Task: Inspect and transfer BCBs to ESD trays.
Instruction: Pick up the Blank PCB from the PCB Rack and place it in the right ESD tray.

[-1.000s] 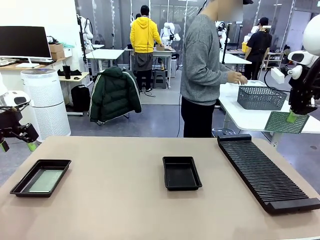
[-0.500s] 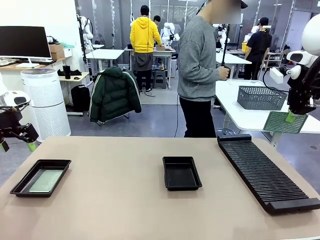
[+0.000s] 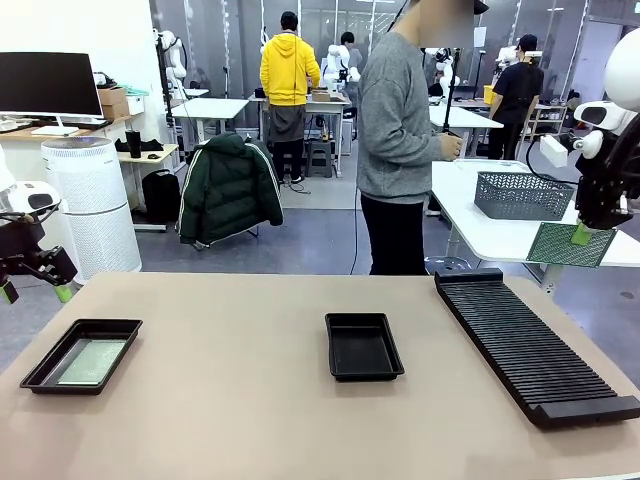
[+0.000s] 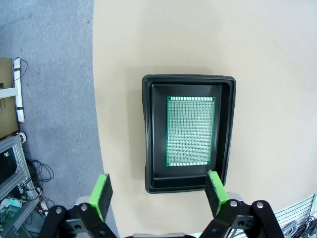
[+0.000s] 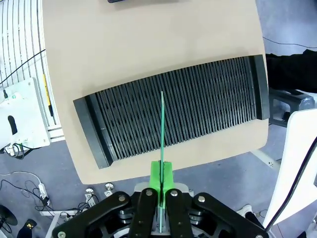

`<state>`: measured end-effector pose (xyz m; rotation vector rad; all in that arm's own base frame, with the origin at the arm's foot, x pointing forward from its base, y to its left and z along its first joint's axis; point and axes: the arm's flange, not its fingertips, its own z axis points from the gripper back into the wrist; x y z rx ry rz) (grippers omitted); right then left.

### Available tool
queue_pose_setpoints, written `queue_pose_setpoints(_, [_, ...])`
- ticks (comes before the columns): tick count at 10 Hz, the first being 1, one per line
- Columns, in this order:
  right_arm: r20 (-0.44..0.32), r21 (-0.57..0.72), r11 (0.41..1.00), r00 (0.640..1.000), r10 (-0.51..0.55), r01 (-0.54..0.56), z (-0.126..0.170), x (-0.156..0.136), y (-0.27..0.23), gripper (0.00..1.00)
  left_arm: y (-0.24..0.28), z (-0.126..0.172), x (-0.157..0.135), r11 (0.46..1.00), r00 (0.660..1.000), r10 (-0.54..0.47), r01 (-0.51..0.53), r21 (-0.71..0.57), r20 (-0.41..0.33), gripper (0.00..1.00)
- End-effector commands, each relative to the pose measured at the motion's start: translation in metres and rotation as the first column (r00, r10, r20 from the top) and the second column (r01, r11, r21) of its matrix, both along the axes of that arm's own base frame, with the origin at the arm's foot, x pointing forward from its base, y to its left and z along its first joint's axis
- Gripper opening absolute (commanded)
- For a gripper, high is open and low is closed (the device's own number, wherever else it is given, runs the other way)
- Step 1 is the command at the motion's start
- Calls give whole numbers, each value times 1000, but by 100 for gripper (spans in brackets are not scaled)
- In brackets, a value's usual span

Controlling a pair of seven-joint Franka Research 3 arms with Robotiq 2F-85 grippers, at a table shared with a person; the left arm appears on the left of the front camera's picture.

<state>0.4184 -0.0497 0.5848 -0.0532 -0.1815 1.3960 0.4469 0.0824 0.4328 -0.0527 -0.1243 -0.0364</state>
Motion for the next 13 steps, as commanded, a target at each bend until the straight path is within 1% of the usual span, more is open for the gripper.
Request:
queue_pose_setpoints(1, [-22,22,999,999,-44,44,-1,-3,3,2,1,-2,-1,1000,1000,-1,1,2,8,100])
queue_pose_setpoints(2, [-34,45,996,996,-81,83,-2,-6,11,2,1,-2,-1,1000,1000,-1,1,2,8,100])
queue_pose_setpoints(4, [-31,128,976,984,-174,177,-3,-12,33,2,1,-2,-1,1000,1000,-1,1,2,8,100])
queue_pose_setpoints(5, [-55,179,955,972,-229,235,-5,-15,47,2,1,-2,-1,1000,1000,-1,1,2,8,100])
queue_pose_setpoints(7, [-144,263,902,938,-315,343,-14,-19,73,2,1,-2,-1,1000,1000,-1,1,2,8,100])
queue_pose_setpoints(8, [-174,306,860,912,-371,408,-18,-21,86,2,1,-2,-1,1000,1000,-1,1,2,8,100])
queue_pose_setpoints(10, [-265,343,769,841,-471,539,-30,-21,110,2,1,-2,-1,1000,1000,-1,1,2,8,100])
queue_pose_setpoints(12, [-330,397,678,785,-524,619,-40,-24,133,2,1,-2,-1,1000,1000,-1,1,2,8,100])
queue_pose_setpoints(13, [-376,378,624,730,-571,683,-45,-24,148,2,1,-2,-1,1000,1000,-1,1,2,8,100])
